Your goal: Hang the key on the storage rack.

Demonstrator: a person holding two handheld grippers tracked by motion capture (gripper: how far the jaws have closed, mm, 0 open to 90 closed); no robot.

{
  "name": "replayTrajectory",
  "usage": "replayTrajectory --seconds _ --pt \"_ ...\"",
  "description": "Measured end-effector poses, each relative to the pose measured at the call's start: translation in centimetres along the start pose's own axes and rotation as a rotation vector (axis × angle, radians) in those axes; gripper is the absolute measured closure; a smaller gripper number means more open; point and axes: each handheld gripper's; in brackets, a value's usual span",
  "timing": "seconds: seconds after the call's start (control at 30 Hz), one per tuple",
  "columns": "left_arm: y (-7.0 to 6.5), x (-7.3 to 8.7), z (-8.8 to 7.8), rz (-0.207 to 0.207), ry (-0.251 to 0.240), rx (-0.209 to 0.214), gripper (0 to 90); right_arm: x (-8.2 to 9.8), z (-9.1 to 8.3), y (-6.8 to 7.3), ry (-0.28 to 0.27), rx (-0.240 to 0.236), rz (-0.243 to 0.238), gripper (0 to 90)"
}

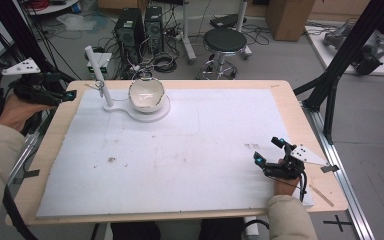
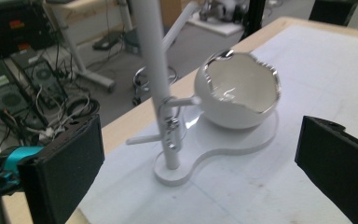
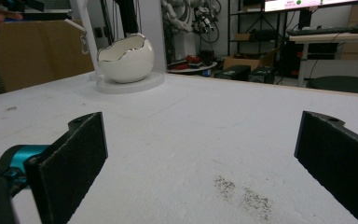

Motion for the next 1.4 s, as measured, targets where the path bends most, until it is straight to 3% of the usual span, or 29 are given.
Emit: replayTrajectory --seconds 0.17,0.43,0.77,0.83,0.93,0.97,1.07,1.13,1.33,1.4 --pt "-2.7 -0.1 -1.4 0.017 -0.054 -0.003 1.7 0.0 0.0 0.0 0.000 0.002 -0.002 1.5" --pt "-7.9 0.9 -2.1 0.055 -0.140 0.022 1.7 0.0 0.0 0.2 -0.001 0.003 -0.011 1.5" --pt "-14.2 5.1 -0.7 0.062 -0.222 0.082 1.7 0.0 0.0 0.1 -0.008 0.003 -0.020 1.5" --pt "-15.2 6.1 -0.3 0.051 -0.238 0.084 1.7 0.0 0.0 0.1 -0.008 0.003 -0.023 1.5" --pt "-16.7 8.3 0.3 0.000 -0.277 0.096 1.7 0.0 -0.1 0.2 -0.005 0.003 -0.018 1.5" --pt "-17.0 8.8 0.4 -0.002 -0.278 0.090 1.7 0.0 -0.1 0.2 -0.007 0.003 -0.021 1.5" --pt "-17.9 11.3 0.5 -0.073 -0.338 0.074 1.7 0.0 0.0 0.2 -0.012 0.002 -0.022 1.5" --pt "-18.3 12.3 0.4 -0.087 -0.350 0.063 1.7 0.0 0.0 0.2 -0.012 0.002 -0.022 1.5" --pt "-19.4 14.9 0.3 -0.068 -0.375 0.042 1.7 0.0 -0.1 0.1 -0.014 0.001 -0.023 1.5" --pt "-19.4 15.2 0.1 -0.068 -0.406 0.027 1.7 0.1 -0.1 0.2 -0.014 0.001 -0.024 1.5"
Point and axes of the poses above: each handheld gripper's, and its own axes: z roughly forward along the jaws, x roughly out of its underside, y roughly to its left, and after that the axes turned 1 degree about z, right-handed
